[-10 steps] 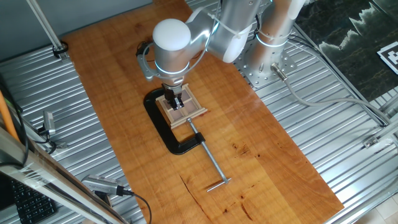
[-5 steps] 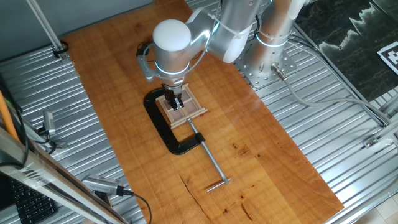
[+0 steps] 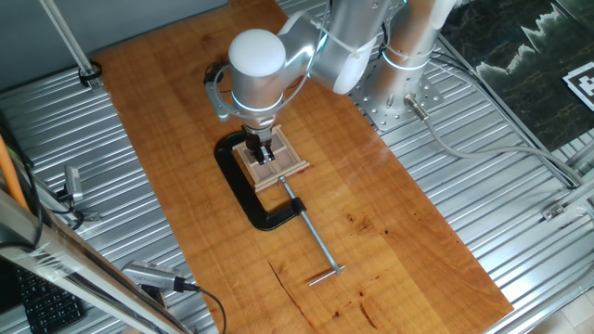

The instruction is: Open a sliding window

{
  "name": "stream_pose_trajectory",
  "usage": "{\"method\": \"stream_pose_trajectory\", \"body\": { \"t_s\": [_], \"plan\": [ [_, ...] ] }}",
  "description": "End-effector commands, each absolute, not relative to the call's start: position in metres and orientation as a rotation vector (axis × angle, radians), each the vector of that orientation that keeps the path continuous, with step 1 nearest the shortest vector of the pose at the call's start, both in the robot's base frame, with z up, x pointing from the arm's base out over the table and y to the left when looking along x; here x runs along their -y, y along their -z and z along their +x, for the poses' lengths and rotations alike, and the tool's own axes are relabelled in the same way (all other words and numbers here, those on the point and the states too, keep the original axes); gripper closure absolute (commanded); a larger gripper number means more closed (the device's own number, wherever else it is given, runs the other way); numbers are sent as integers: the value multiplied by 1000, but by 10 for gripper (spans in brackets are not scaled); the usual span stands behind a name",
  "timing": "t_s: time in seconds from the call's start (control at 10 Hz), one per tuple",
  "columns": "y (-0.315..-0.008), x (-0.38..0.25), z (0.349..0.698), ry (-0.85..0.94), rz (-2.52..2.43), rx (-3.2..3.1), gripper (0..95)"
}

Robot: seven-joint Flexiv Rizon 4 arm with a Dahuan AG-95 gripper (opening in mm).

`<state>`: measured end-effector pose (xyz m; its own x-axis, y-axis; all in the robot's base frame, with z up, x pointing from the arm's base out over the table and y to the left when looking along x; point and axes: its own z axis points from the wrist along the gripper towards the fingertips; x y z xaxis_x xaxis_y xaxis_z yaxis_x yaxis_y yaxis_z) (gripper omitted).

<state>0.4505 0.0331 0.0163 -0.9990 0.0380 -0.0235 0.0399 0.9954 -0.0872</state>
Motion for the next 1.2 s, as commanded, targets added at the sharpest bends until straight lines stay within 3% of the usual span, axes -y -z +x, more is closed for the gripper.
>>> {"method": "stream_pose_trajectory", "body": {
  "t_s": [0.1,1.2],
  "plan": [
    [-15,-34,451,135,59,-3116,950],
    [-14,-37,451,138,59,-3115,950]
  ]
}}
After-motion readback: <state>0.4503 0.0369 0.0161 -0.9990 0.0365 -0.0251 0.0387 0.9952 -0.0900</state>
